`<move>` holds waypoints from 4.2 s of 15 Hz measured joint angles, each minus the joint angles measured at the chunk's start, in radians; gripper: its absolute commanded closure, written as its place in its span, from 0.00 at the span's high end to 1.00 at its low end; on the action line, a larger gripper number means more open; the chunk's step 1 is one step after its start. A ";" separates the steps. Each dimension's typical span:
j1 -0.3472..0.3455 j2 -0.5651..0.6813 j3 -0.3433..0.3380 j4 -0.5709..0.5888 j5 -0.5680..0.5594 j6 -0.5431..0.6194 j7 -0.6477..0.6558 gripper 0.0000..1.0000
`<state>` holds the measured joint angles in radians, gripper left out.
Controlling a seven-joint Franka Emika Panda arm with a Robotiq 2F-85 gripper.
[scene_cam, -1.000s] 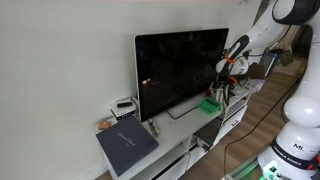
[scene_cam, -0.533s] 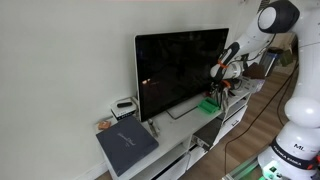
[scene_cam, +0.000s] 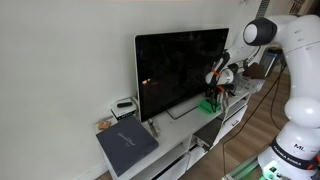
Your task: Remove the toy car from the green storage box and place it on the television stand top
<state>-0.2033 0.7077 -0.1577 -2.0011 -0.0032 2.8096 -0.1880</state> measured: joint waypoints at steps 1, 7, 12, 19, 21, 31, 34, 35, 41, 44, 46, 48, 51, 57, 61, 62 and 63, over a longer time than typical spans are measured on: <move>0.000 0.019 0.000 0.020 0.000 -0.003 0.001 0.71; 0.000 0.093 0.000 0.115 -0.011 -0.051 0.001 0.66; 0.000 0.126 0.000 0.170 -0.039 -0.101 0.001 0.61; 0.000 0.154 0.000 0.216 -0.067 -0.144 -0.001 0.62; -0.001 0.157 0.001 0.227 -0.071 -0.157 -0.008 0.58; 0.001 0.186 0.007 0.263 -0.092 -0.187 -0.021 0.54; 0.001 0.189 0.007 0.269 -0.098 -0.192 -0.021 0.46; 0.001 0.191 0.007 0.273 -0.099 -0.194 -0.021 0.42; 0.001 0.219 0.006 0.300 -0.103 -0.196 -0.020 0.41; 0.001 0.221 0.005 0.304 -0.105 -0.198 -0.020 0.43; 0.001 0.221 0.005 0.304 -0.108 -0.200 -0.020 0.43; 0.002 0.221 0.005 0.305 -0.110 -0.201 -0.020 0.43; 0.004 0.221 0.005 0.307 -0.117 -0.206 -0.019 0.38; 0.018 0.224 0.003 0.319 -0.125 -0.238 -0.019 0.10; 0.018 0.225 0.003 0.320 -0.126 -0.240 -0.019 0.10; 0.018 0.225 0.002 0.320 -0.126 -0.241 -0.019 0.10; 0.018 0.225 0.003 0.320 -0.126 -0.241 -0.019 0.10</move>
<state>-0.1854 0.9322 -0.1551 -1.6807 -0.1293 2.5688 -0.2067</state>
